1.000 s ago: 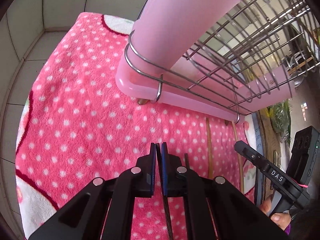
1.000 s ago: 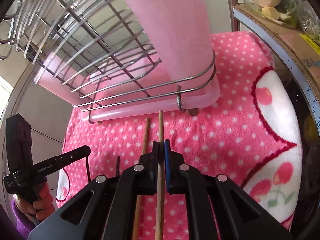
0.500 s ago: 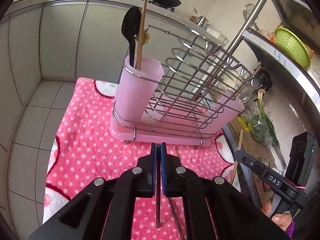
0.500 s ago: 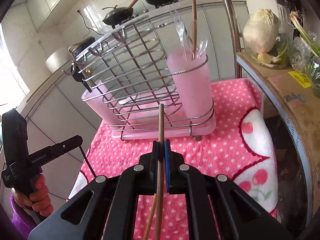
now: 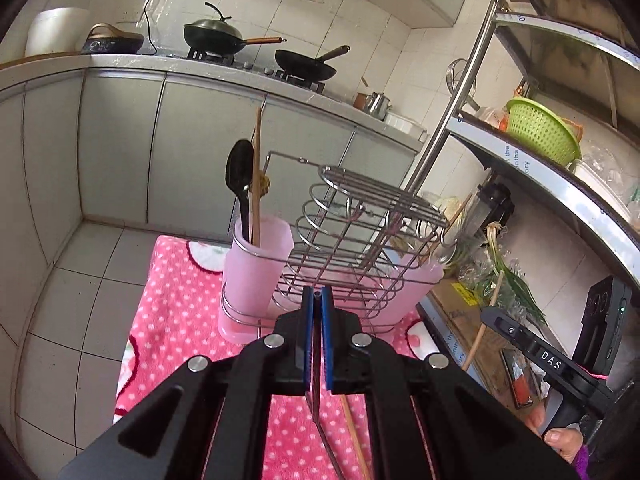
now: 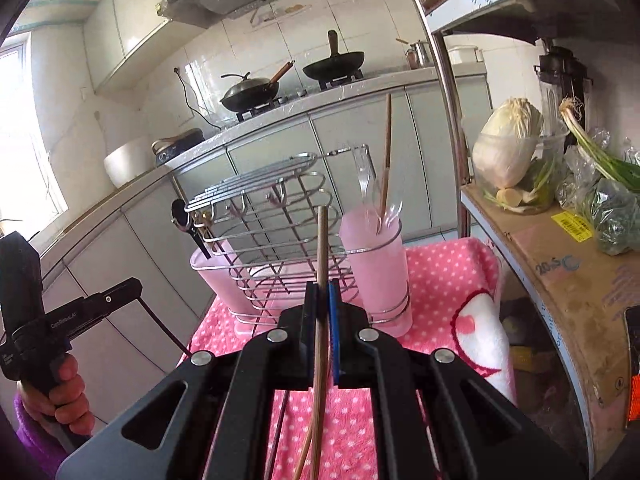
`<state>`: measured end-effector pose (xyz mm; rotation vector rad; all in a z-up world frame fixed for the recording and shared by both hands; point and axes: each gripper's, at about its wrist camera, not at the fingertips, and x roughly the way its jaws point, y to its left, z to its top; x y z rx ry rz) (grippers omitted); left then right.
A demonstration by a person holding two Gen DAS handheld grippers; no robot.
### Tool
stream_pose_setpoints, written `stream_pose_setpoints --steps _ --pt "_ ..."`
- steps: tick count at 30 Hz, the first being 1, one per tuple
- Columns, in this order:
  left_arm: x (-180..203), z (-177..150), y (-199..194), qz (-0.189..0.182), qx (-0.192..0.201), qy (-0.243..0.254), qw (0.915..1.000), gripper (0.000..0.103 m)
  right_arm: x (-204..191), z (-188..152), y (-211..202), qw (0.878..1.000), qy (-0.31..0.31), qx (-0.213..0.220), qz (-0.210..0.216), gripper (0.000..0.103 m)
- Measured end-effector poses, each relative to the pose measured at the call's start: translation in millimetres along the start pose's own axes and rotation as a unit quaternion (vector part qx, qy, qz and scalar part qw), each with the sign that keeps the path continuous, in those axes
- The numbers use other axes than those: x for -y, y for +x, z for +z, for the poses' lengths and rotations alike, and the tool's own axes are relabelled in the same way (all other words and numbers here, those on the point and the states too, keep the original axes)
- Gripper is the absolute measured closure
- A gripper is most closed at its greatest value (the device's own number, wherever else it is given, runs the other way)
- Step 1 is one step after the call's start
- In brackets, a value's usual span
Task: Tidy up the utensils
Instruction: 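Lift both chopsticks and carry them over the pink cup with both tools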
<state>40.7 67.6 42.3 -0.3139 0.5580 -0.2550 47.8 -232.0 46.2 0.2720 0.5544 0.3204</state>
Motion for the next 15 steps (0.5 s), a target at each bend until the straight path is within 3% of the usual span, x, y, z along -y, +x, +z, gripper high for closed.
stream_pose_setpoints --steps 15 --pt "9 81 -44 -0.005 0.103 0.002 0.9947 0.1 -13 95 -35 0.99 -0.036 0.135 -0.018 0.097"
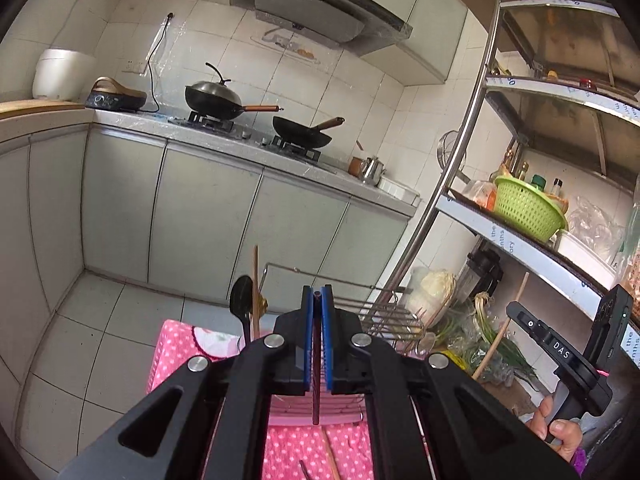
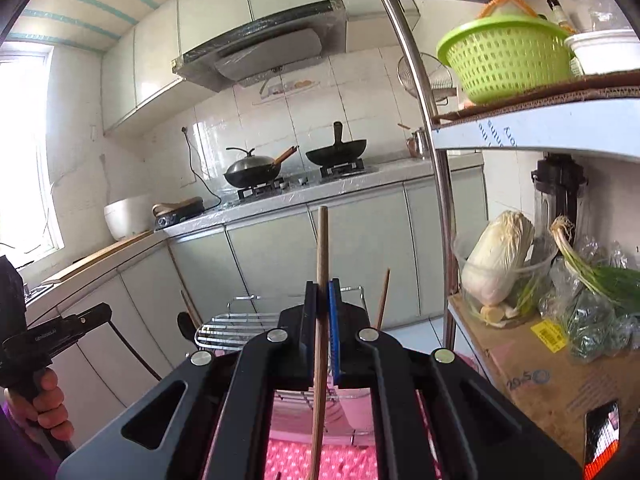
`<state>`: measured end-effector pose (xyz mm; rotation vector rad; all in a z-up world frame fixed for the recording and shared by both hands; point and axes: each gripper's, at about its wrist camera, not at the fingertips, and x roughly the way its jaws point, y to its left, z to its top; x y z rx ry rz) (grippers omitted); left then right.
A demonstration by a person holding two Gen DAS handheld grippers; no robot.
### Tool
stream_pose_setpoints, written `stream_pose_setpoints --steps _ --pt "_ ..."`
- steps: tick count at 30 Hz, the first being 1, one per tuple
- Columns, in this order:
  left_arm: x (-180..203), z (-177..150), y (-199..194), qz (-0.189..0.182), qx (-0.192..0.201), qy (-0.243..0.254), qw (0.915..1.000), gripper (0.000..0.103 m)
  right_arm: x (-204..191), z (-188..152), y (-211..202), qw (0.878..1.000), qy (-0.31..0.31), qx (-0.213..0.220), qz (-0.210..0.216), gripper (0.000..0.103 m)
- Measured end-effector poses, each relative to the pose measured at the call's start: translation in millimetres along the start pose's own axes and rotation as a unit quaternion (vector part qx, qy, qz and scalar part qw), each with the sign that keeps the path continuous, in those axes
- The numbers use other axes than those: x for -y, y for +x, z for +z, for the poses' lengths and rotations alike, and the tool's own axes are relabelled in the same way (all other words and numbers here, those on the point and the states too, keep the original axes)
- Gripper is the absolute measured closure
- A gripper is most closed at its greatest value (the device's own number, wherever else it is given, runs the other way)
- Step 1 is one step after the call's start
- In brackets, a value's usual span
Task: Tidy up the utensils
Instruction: 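Lift both chopsticks and carry them over the pink cup with both tools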
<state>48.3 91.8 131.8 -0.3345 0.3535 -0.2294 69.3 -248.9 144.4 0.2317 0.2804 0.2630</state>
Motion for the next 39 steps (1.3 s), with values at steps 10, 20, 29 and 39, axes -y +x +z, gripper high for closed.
stream_pose_setpoints --steps 10,20,29,39 --pt "-3 46 1 0.015 0.051 0.009 0.9985 0.1 8 37 20 0.997 -0.006 0.072 -0.034 0.097" --pt "-16 57 20 0.038 0.062 0.006 0.9973 0.1 8 40 49 0.994 -0.026 0.087 -0.055 0.097" --pt "-22 40 47 0.051 0.029 0.011 0.9982 0.1 13 21 71 0.996 -0.027 0.061 -0.06 0.097" --pt "-26 22 67 0.061 -0.002 0.019 0.9979 0.1 19 4 84 0.998 -0.02 0.028 -0.056 0.097"
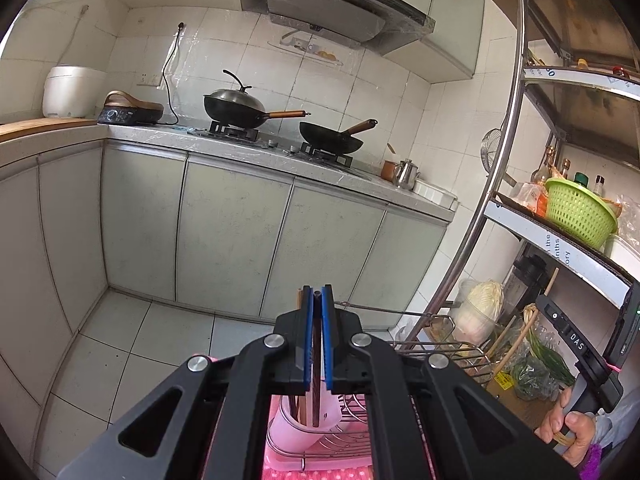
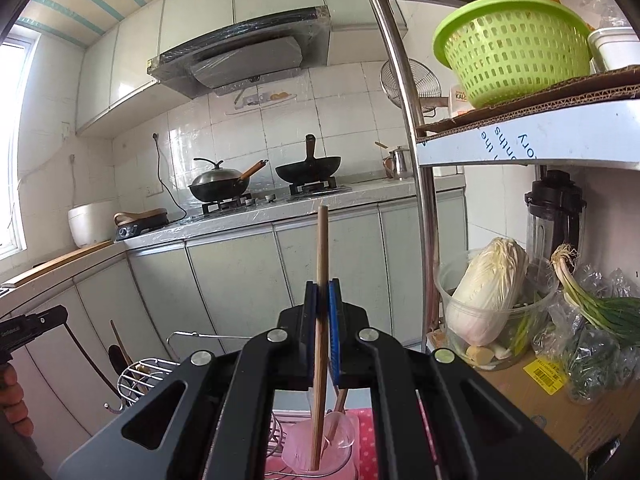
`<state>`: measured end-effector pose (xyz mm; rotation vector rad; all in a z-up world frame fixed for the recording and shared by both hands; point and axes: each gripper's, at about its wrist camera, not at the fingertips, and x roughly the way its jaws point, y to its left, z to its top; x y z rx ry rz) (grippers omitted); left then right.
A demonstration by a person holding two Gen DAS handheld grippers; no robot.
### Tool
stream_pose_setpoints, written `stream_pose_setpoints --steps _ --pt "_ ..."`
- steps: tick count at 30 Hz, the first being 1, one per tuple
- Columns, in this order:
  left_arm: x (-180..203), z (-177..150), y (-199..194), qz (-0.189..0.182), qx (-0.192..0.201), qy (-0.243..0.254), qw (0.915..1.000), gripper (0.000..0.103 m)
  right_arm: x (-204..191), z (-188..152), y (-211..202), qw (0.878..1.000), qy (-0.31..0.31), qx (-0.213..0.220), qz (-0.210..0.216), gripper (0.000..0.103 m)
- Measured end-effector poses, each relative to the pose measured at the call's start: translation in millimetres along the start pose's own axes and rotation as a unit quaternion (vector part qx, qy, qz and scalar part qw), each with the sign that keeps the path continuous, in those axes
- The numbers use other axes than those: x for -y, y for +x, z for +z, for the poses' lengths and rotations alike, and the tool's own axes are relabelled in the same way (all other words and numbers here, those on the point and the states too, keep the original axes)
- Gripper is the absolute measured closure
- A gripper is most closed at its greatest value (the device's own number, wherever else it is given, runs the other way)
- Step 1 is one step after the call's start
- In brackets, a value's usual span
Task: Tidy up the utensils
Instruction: 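Lift both chopsticks and carry them over the pink cup with both tools, then open both tools to drop the chopsticks into the pink cup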
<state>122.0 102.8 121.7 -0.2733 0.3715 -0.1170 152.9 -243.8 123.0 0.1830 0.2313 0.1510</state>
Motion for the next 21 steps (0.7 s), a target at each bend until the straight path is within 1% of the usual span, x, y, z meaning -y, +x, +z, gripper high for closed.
stream_pose_setpoints --steps 7,15,21 --pt "1 -17 19 0.002 -0.036 0.006 0.9993 0.1 1 -19 8 0.999 0.004 -0.038 -0.001 0.097" --pt "-3 -40 46 0.015 -0.082 0.006 0.9965 0.1 5 -39 16 0.997 0.011 -0.077 -0.003 0.097" --pt "-8 -52 58 0.022 -0.1 0.001 0.9947 0.099 3 -48 19 0.996 0.007 -0.093 -0.005 0.097"
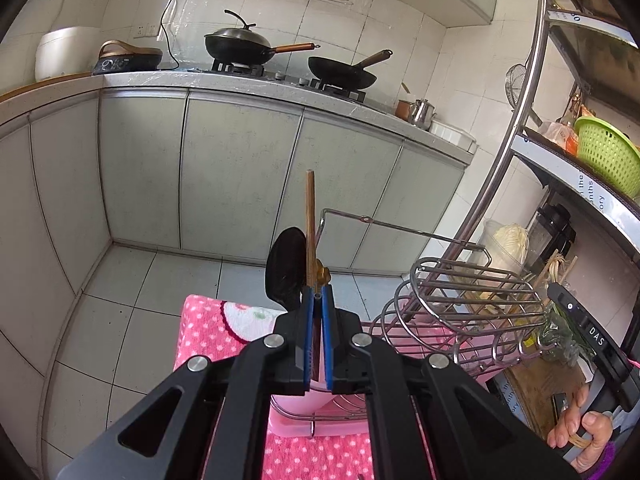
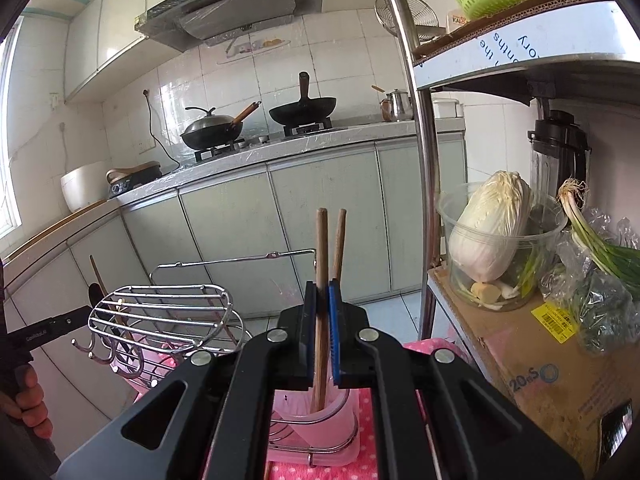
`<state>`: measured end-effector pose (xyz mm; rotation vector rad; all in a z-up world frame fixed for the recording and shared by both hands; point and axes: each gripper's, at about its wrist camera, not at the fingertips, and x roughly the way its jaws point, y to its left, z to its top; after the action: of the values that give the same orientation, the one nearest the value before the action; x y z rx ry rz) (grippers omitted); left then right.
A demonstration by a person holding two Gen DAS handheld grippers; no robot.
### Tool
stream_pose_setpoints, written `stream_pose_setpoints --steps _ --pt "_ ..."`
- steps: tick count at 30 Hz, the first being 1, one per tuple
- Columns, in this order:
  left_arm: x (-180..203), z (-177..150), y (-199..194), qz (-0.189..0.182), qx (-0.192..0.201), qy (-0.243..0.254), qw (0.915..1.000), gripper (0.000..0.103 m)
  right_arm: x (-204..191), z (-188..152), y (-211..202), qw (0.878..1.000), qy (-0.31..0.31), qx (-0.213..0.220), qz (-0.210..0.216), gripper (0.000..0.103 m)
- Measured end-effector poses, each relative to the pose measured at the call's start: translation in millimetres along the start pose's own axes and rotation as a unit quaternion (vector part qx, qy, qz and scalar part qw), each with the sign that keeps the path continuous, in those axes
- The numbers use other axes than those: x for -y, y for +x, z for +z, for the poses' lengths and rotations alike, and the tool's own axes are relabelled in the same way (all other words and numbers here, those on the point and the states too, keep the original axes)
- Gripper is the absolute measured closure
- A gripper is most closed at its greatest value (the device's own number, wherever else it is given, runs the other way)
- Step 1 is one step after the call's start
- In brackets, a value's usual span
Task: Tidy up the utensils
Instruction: 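Open both tools to drop the chopsticks into the pink cup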
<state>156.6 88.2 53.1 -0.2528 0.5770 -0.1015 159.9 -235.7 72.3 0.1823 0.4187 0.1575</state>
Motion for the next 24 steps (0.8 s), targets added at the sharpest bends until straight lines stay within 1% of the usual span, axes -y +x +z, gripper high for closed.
stream_pose_setpoints --steps 4,9,13,14,16,17,18,20,21,22,23,24 --pt "-1 -3 2 0.004 0.0 -0.002 1.0 0.099 -2 -3 2 1.0 -0.002 -0.008 0.002 0.097" --pt "1 -4 5 0.008 -0.003 -0.001 1.0 0.099 -1 -3 1 1.0 0.0 -0.008 0.001 0.097" --pt "2 -5 4 0.011 -0.002 -0.001 0.9999 0.097 1 -3 0 1.0 0.005 -0.009 0.005 0.097" --pt "3 -5 4 0.014 -0.002 -0.001 0.9999 0.096 1 -3 0 1.0 0.005 -0.009 0.006 0.097" --pt "2 -5 4 0.019 -0.004 -0.003 0.9998 0.089 2 -2 -1 1.0 0.006 -0.011 0.007 0.096" --pt "2 -5 3 0.021 -0.004 -0.006 0.9997 0.082 2 -2 -1 1.0 0.007 -0.012 0.008 0.096" --pt "1 -5 2 0.023 -0.003 -0.01 0.9997 0.079 2 -2 -1 1.0 0.008 -0.014 0.007 0.096" --pt "-1 -4 1 0.024 -0.002 -0.013 0.9996 0.075 4 -1 -1 1.0 0.01 -0.018 0.009 0.096" --pt "-1 -4 -1 0.025 -0.001 -0.015 0.9996 0.07 4 -1 -1 1.0 0.011 -0.021 0.011 0.094" --pt "-2 -3 -2 0.025 0.001 -0.017 0.9995 0.068 5 0 -2 1.0 0.012 -0.023 0.013 0.086" --pt "-3 -2 -5 0.025 0.004 -0.021 0.9995 0.063 5 1 -2 1.0 0.014 -0.024 0.015 0.08" --pt "-4 -1 -7 0.024 0.008 -0.024 0.9994 0.06 6 1 -4 1.0 0.015 -0.022 0.017 0.07"
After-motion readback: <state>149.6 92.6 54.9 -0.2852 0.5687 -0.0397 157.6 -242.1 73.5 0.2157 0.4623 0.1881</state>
